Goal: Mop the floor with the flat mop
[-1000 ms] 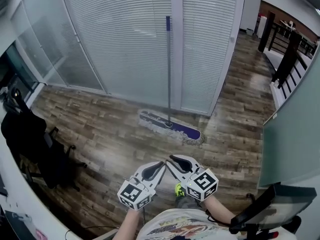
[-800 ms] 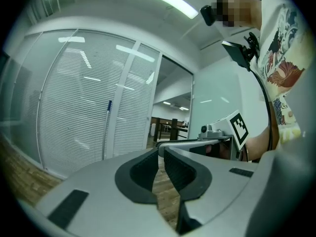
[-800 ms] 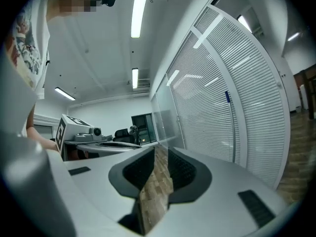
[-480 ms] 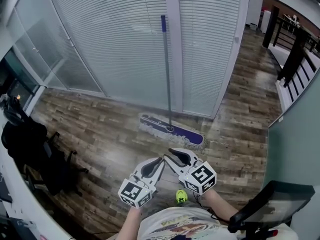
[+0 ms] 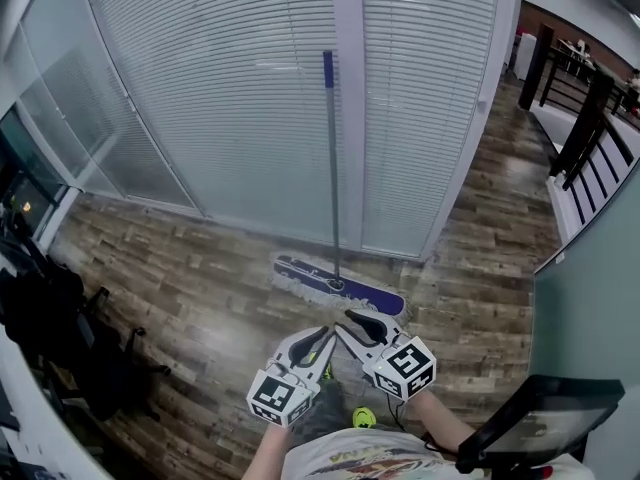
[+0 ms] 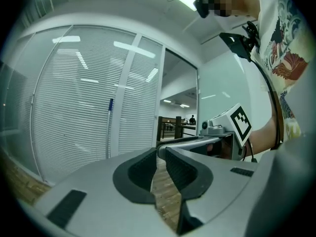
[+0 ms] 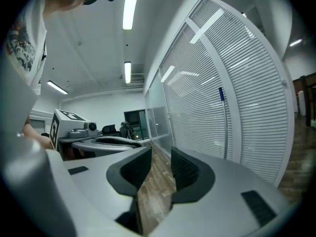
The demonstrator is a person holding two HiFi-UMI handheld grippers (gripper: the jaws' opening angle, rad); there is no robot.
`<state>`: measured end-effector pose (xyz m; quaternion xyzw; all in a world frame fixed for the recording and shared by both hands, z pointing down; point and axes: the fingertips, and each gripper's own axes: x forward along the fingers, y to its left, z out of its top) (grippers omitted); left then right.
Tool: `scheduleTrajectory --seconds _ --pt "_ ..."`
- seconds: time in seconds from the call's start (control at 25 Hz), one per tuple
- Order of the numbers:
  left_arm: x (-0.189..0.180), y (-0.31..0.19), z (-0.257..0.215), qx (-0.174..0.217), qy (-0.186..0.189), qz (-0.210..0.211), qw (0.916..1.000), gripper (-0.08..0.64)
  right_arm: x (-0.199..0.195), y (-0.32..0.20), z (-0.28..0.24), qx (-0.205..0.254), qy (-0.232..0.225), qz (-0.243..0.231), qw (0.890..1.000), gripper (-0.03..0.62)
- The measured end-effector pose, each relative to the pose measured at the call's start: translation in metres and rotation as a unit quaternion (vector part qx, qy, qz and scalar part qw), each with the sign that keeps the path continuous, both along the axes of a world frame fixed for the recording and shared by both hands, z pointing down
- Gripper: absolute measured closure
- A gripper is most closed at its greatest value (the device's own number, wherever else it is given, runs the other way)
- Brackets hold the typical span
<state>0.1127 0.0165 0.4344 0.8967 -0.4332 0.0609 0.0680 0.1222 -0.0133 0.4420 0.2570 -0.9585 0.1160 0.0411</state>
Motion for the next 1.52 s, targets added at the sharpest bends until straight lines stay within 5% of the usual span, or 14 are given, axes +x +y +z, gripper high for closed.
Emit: scheduleTrajectory --seconds 0.64,1.0,1.52 --pt "-0.1 -0.265 -0.043 0.031 0.003 0.063 0.9975 0.454 -0.087 -0.267 -0.044 0.026 0.017 0.106 0.994 0.461" --pt "-0.136 -0.347 -0.029 0.03 -0.006 0.075 0.9967 0.456 -0.118 -0.353 -0.047 0.041 0.019 0.124 0.991 0.428" --pt "-0.134 -0.47 0.0 0.012 -0.006 0.059 0.9981 0.525 -0.113 -0.476 -0.033 0.054 0.037 0.113 0.991 0.426"
